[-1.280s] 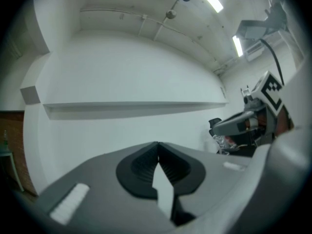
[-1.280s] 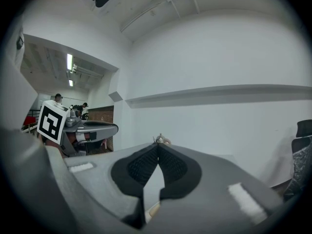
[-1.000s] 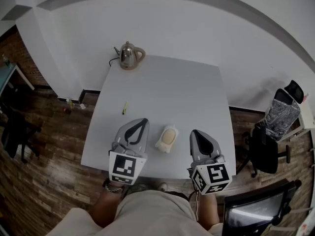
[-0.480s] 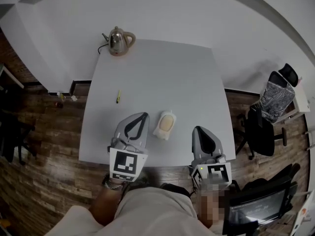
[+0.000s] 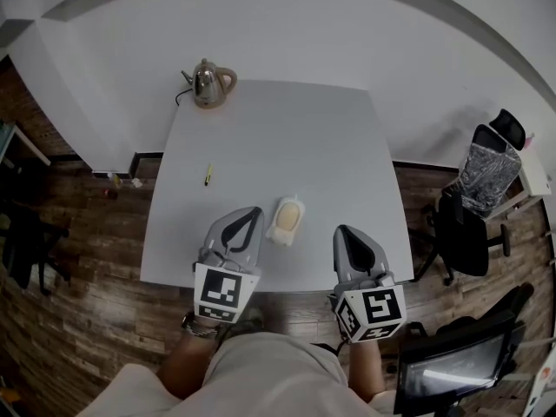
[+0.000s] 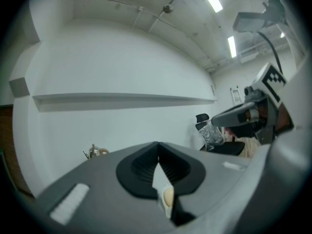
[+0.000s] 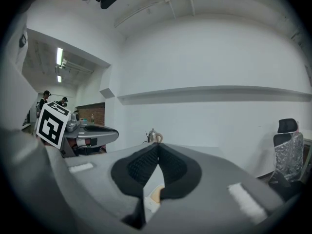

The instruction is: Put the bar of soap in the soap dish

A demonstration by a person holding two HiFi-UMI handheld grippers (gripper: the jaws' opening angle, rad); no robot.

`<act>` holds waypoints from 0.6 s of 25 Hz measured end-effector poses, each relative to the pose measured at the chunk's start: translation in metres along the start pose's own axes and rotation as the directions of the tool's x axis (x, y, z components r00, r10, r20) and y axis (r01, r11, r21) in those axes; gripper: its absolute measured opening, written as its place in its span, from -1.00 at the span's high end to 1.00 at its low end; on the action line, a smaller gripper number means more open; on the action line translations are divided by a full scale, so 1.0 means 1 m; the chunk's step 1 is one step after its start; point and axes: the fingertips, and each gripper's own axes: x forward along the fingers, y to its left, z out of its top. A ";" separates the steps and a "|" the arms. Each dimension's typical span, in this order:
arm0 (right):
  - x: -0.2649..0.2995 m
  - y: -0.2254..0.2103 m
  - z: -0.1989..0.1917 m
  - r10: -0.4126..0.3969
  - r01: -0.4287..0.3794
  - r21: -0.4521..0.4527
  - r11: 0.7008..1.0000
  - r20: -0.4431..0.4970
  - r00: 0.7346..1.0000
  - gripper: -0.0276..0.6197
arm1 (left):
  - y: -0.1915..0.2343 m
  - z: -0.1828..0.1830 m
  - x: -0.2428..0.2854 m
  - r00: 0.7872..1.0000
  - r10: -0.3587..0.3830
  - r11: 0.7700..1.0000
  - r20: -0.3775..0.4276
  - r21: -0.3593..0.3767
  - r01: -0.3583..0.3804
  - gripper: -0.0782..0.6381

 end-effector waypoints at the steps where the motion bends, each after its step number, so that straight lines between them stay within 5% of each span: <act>1: -0.007 -0.003 -0.002 -0.001 0.001 0.004 1.000 -0.001 1.000 0.91 | -0.007 0.000 -0.001 1.000 -0.003 1.000 -0.002 -0.004 0.003 0.77; 15: -0.098 -0.029 -0.025 0.031 -0.032 0.033 0.999 0.013 0.999 0.91 | -0.101 0.009 -0.034 1.000 0.004 0.999 0.000 -0.046 -0.004 0.77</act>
